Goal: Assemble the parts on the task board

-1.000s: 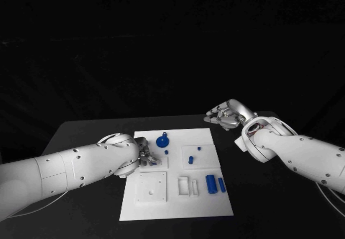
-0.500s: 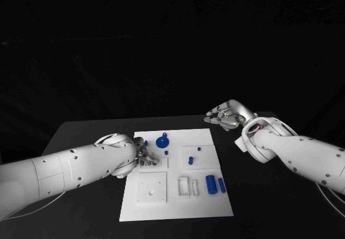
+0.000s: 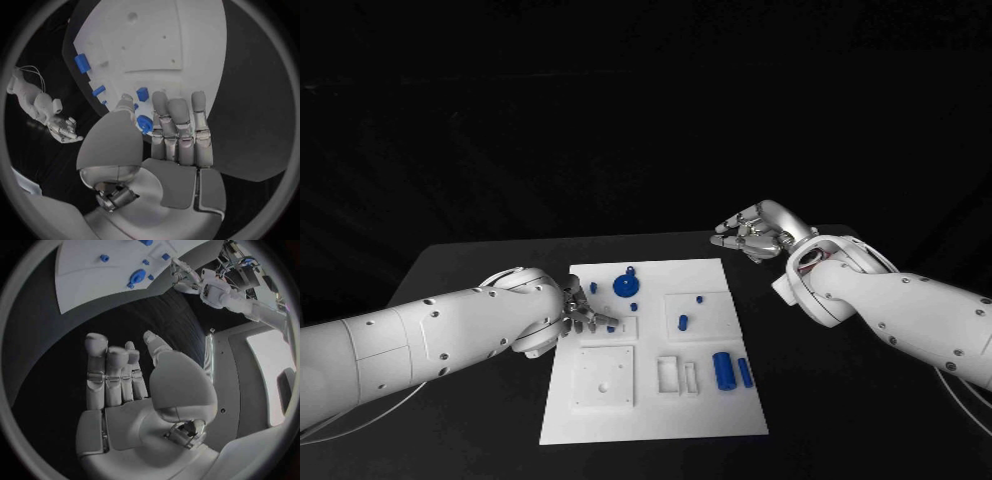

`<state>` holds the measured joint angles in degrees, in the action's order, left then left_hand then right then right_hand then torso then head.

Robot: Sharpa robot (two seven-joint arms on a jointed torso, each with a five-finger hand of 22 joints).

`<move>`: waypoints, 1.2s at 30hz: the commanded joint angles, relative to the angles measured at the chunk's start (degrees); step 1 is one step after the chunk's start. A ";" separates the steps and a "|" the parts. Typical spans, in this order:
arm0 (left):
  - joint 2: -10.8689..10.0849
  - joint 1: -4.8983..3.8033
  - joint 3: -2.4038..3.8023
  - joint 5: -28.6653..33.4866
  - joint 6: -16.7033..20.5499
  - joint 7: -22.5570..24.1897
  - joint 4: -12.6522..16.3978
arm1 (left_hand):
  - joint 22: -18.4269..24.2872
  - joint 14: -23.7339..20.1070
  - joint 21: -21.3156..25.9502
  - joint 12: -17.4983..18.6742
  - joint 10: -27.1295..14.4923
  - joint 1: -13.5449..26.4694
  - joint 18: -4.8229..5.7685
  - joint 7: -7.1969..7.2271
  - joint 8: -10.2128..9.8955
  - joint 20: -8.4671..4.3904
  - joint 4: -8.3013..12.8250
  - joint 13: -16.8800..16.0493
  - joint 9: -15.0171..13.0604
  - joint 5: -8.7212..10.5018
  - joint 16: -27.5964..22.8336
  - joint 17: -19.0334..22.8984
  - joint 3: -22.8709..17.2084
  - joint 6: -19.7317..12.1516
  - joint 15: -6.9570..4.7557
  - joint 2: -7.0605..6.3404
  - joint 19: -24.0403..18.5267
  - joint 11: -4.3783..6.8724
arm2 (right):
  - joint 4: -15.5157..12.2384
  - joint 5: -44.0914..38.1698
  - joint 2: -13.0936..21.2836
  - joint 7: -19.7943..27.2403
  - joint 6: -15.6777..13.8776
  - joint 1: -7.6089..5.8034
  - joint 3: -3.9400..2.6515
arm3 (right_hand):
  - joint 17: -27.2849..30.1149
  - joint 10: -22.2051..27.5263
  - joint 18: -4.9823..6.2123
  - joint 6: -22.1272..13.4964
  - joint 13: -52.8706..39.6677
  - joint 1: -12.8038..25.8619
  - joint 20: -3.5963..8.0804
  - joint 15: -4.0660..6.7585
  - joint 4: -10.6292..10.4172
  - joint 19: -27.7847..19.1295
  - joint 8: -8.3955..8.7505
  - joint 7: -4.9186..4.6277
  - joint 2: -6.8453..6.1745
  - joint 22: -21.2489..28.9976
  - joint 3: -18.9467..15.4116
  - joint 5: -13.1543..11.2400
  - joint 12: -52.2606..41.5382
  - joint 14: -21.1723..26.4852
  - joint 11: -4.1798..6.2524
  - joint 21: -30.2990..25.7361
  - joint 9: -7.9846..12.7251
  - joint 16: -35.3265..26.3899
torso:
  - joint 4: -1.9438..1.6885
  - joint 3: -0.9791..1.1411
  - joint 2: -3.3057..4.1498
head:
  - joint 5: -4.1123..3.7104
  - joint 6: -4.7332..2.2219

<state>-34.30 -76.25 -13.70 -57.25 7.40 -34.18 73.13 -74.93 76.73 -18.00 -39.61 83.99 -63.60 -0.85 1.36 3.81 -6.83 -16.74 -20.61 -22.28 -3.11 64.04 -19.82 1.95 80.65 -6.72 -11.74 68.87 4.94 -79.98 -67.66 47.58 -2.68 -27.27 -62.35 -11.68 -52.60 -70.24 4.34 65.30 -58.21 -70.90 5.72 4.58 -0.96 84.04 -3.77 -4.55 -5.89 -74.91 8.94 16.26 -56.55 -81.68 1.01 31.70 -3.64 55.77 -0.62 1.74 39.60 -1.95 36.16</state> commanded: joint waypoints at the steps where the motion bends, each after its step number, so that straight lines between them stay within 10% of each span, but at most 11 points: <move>1: -0.68 -1.29 0.21 4.86 0.22 1.67 -0.12 | -0.31 -0.89 1.64 3.43 2.60 -2.26 0.85 -0.47 -0.05 0.44 0.32 0.94 1.91 -1.72 -2.25 1.53 -0.78 -1.44 0.42 1.41 -0.80 -0.93 | 0.09 -0.19 -0.01 0.64 0.12 0.01 -0.03 | 0.02 0.36 0.52 -0.43 0.09 0.10 0.03 0.14 -0.09 0.42 0.24 0.01 -0.15 -3.51 -0.22 0.22 0.28 0.26 0.02 -0.17 0.03 -0.16 | 0.02 0.01 0.06 | 0.08 -0.19; 8: -1.39 -4.16 0.92 8.54 0.05 3.31 -2.66 | 0.79 -2.00 5.24 9.59 2.04 -6.63 0.85 -1.93 -0.09 0.83 6.57 1.35 5.97 -11.63 -4.36 3.57 0.34 -6.84 1.05 6.03 -0.63 -1.31 | 0.34 -0.14 -0.09 0.65 0.16 0.01 -0.03 | 0.02 0.36 0.52 -0.43 0.09 0.10 0.03 0.14 -0.09 0.42 0.24 0.01 -0.15 -3.51 -0.22 0.22 0.28 0.26 0.02 -0.17 0.03 -0.16 | 0.03 0.00 0.11 | 0.25 -0.42; 19: 2.05 -6.10 2.52 8.98 -2.35 4.53 -11.45 | 0.42 -1.91 9.09 17.40 2.01 -6.00 0.85 -3.48 -0.08 1.22 7.48 3.09 11.06 -10.88 -4.90 4.37 1.83 -10.59 1.64 7.87 0.87 -2.33 | 0.50 -0.11 -0.36 0.69 0.23 0.01 -0.03 | -0.01 0.34 0.55 -0.72 0.09 -0.10 0.00 0.11 -0.16 0.43 0.21 -0.06 -0.17 -3.51 -0.28 0.62 0.27 0.24 -0.04 -0.18 0.02 -0.12 | 0.30 -0.12 0.55 | 0.42 -0.51; 26: 5.40 -6.33 2.64 6.63 -8.04 4.91 -17.26 | -0.66 -2.28 10.16 18.30 1.93 -4.38 0.85 -4.31 -0.07 1.36 5.29 3.01 13.10 -9.28 -3.84 3.88 1.41 -13.50 1.86 5.81 1.22 -2.85 | 0.56 -0.12 -0.59 0.70 0.22 0.01 -0.03 | -0.02 0.33 0.55 -0.97 0.06 -0.12 -0.03 0.08 -0.16 0.43 0.23 -0.14 -0.19 -3.52 -0.28 0.80 0.24 0.25 -0.07 -0.13 0.03 -0.12 | 0.50 -0.24 1.10 | 0.58 -0.76; 28: 6.54 -6.34 2.62 5.55 -10.23 4.97 -19.01 | -0.89 -2.74 10.66 18.60 1.59 -2.99 0.85 -4.58 -0.04 1.51 3.83 2.92 13.59 -5.06 -3.53 3.77 0.71 -14.54 2.04 4.56 1.21 -3.13 | 0.56 -0.12 -0.67 0.69 0.23 0.01 -0.03 | -0.02 0.33 0.55 -0.97 0.06 -0.12 -0.03 0.08 -0.16 0.43 0.23 -0.14 -0.19 -3.52 -0.28 0.80 0.24 0.25 -0.07 -0.13 0.03 -0.12 | 0.58 -0.29 1.27 | 0.71 -0.86; 36: 9.05 -6.28 2.45 3.30 -14.07 5.42 -23.42 | -1.02 -2.99 11.08 18.64 1.34 -2.41 0.85 -4.77 -0.06 1.57 2.88 2.69 13.92 -5.06 -2.98 3.63 -0.01 -15.25 2.12 4.55 1.33 -3.27 | 0.41 -0.12 -0.77 0.69 0.22 0.01 -0.03 | -0.02 0.33 0.57 -1.08 0.06 -0.10 -0.04 0.07 -0.21 0.43 0.21 -0.17 -0.20 -3.52 -0.30 0.91 0.24 0.24 -0.08 -0.12 0.02 -0.11 | 0.81 -0.43 1.90 | 0.84 -1.31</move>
<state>-25.59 -82.36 -11.25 -51.79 -2.41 -29.90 50.24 -74.94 74.11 -7.16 -21.25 84.03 -66.44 -0.86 -3.37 3.82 -5.43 -13.51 -17.88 -8.41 -8.23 60.96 -16.10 1.92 65.69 -4.70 -7.35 69.92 2.04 -79.45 -67.60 46.87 -2.56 -27.27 -62.36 -11.69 -52.60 -70.23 4.34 64.69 -58.16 -70.90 5.72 4.58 -1.11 84.04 -3.76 -4.74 -5.89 -74.90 8.79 16.87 -56.55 -81.68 1.01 31.70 -3.64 55.77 0.07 1.40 41.13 -1.15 35.01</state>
